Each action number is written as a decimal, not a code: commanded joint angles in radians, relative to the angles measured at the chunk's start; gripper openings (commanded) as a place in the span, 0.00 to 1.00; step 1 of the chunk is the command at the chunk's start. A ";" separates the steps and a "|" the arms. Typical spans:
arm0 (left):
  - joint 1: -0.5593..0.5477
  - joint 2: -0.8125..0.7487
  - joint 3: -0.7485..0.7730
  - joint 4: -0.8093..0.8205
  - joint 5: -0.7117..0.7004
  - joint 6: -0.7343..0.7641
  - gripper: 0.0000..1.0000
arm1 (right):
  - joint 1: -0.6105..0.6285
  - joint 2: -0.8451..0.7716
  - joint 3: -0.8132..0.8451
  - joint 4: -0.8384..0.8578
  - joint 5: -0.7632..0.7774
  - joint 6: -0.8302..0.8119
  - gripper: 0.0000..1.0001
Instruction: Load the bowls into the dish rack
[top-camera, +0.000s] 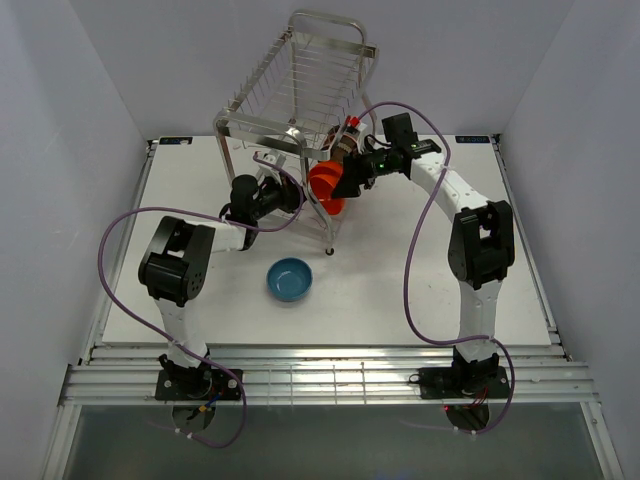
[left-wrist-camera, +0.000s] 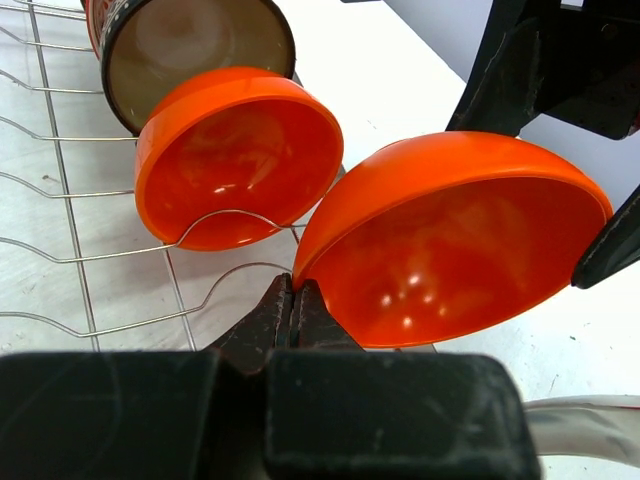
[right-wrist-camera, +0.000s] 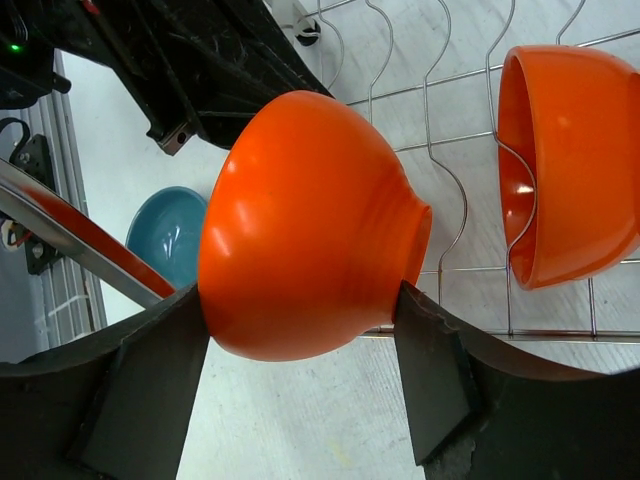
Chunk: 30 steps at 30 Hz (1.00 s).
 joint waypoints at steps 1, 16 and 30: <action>0.003 -0.088 0.023 0.021 -0.005 -0.007 0.00 | 0.002 -0.013 0.053 -0.027 -0.006 -0.014 0.49; 0.032 -0.140 0.017 -0.099 -0.040 0.005 0.80 | 0.002 -0.002 0.099 -0.047 0.136 -0.152 0.11; 0.030 -0.349 -0.144 -0.269 -0.039 0.022 0.78 | 0.013 0.023 0.165 -0.061 0.139 -0.188 0.09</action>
